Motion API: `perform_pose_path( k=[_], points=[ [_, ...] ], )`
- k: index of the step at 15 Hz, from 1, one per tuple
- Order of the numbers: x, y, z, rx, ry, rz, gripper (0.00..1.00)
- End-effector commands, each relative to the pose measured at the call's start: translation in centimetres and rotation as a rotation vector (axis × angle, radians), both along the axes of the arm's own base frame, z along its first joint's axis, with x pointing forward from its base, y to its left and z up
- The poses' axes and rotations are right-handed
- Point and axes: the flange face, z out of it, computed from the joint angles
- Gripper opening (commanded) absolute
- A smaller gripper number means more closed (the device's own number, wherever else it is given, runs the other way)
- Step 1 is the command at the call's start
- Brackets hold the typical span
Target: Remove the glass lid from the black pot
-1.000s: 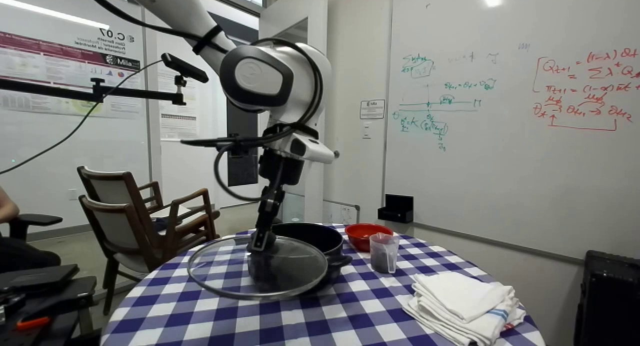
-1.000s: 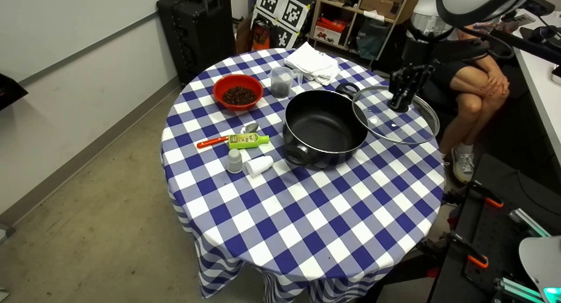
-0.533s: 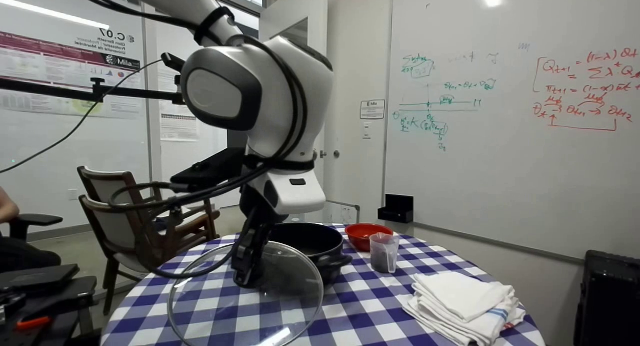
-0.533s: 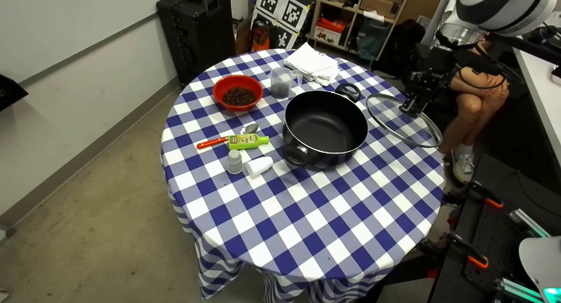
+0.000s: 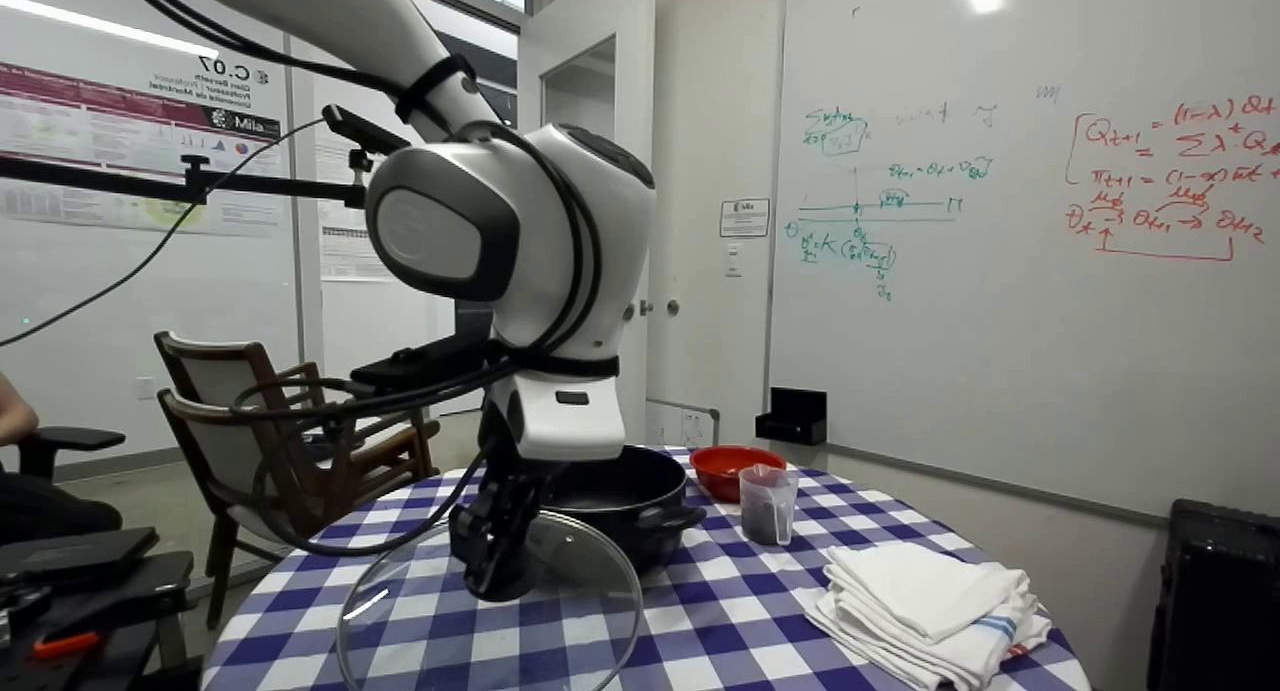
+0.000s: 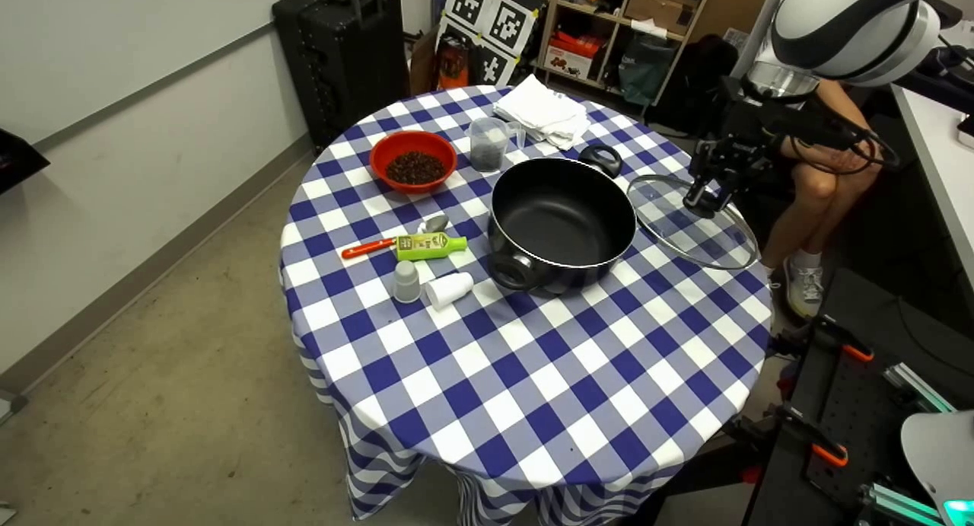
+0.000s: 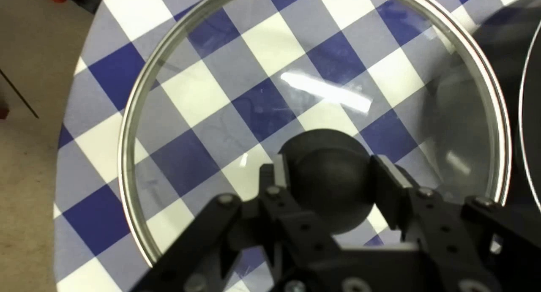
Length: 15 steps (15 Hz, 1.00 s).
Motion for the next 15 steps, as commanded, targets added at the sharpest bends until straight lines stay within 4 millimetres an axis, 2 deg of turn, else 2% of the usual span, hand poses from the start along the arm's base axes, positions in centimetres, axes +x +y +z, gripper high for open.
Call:
perform_pose_path(
  k=[1, 9, 15],
  points=[
    [1.0, 0.5, -0.1, -0.049, 0.044, -0.082, 0.25],
    [1.5, -0.1, -2.3, -0.069, 0.127, -0.222, 0.25],
    [2.4, -1.5, -4.9, -0.079, 0.19, -0.317, 0.25]
  ],
)
